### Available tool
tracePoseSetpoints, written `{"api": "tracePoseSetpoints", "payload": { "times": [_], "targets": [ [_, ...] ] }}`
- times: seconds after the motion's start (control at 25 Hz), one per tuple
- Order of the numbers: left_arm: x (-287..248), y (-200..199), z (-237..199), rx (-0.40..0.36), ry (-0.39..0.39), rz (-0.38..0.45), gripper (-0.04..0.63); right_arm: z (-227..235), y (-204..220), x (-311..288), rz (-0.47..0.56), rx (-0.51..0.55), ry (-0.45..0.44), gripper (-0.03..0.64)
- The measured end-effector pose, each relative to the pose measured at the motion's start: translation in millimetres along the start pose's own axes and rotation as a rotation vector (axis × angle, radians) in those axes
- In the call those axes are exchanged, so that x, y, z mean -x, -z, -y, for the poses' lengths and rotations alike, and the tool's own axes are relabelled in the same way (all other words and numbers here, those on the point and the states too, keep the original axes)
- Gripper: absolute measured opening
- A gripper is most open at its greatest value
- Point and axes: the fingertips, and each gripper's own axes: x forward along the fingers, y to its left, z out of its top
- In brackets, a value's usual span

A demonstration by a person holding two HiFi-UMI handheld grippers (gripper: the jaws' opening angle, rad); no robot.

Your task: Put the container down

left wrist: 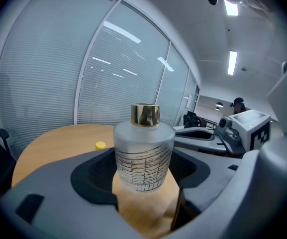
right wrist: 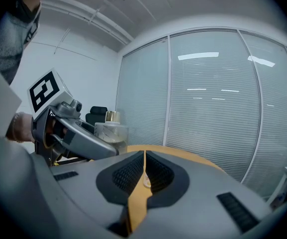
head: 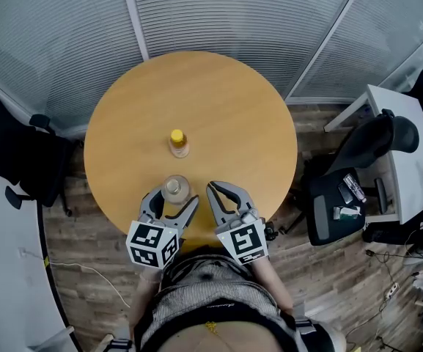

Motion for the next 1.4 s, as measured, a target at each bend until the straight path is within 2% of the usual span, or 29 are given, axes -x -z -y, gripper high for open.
{"api": "tracePoseSetpoints", "payload": {
  "times": [0.48, 0.64, 1.0, 1.4],
  "targets": [
    [-4, 8, -4, 0.017, 0.006, -0.015, 0.327, 0, 7, 0, -0.026, 0.027, -0.001, 0.025],
    [-8, 8, -5, 0.019, 0.015, -0.018, 0.327, 1, 8, -1, -0.029, -0.014, 0.013, 0.025],
    [-22, 15, -13, 0.019, 0.013, -0.04, 0.327, 8, 14, -8, -0.048, 0.019, 0.016, 0.025],
    [-40, 27, -23, 0.028, 0.039, -0.07, 0.327, 15, 18, -18, -0.07, -0.02, 0.049, 0.025]
  ]
}}
